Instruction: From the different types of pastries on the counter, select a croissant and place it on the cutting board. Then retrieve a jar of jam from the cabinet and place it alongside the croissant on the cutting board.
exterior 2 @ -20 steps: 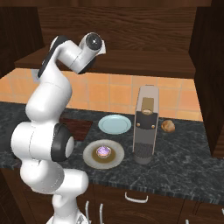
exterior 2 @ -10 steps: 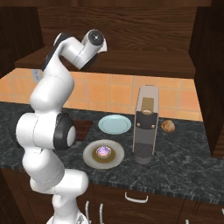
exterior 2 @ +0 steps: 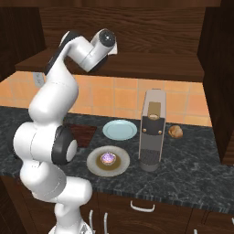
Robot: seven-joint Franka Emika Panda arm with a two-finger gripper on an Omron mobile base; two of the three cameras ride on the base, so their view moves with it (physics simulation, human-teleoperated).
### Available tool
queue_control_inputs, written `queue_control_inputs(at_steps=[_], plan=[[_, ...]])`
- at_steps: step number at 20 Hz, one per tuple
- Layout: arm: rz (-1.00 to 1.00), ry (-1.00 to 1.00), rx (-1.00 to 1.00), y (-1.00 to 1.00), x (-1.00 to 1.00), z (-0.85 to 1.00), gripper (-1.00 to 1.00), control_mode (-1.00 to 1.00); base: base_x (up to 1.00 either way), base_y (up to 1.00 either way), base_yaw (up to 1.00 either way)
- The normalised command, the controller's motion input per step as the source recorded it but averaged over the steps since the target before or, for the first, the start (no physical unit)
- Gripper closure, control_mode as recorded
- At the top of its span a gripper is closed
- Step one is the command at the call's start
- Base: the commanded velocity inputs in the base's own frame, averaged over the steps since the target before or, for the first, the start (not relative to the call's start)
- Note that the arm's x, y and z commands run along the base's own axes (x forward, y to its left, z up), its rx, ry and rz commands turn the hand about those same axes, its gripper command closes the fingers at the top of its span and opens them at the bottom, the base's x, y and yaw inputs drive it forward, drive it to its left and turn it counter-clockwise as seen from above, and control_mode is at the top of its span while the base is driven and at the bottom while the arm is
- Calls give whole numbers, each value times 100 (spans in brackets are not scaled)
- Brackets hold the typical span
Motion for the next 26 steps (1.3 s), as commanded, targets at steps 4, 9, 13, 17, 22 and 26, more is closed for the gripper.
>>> queue_control_inputs(at_steps=[4,9,13,17,22,26], plan=[[-6,-14,26,-77,-100,7,100,-100,0,0,0],[0,-3,9,-22,-98,54,100,-100,0,0,0],[-1,1,0,3,-100,62,100,-100,0,0,0],[-4,1,0,0,-100,19,100,-100,0,0,0],[-3,-16,1,0,-100,-59,100,-100,0,0,0],[0,-38,0,0,-100,-97,100,-100,0,0,0]])
